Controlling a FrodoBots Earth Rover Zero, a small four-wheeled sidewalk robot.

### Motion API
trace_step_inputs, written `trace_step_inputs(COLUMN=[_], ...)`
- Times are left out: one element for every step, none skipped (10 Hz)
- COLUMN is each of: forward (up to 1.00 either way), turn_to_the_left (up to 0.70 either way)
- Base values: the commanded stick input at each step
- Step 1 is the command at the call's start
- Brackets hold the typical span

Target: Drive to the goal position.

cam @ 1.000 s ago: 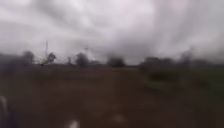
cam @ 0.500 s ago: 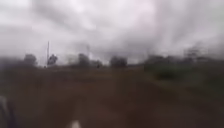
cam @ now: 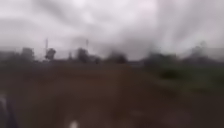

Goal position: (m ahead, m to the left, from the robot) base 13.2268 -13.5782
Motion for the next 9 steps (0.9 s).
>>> trace_step_inputs(forward=[0.7, 0.7, 0.7, 0.7, 0.7, 0.7, 0.7, 0.7, 0.7], turn_to_the_left=[0.0, 0.0, 0.0, 0.0, 0.0, 0.0, 0.0, 0.11, 0.29])
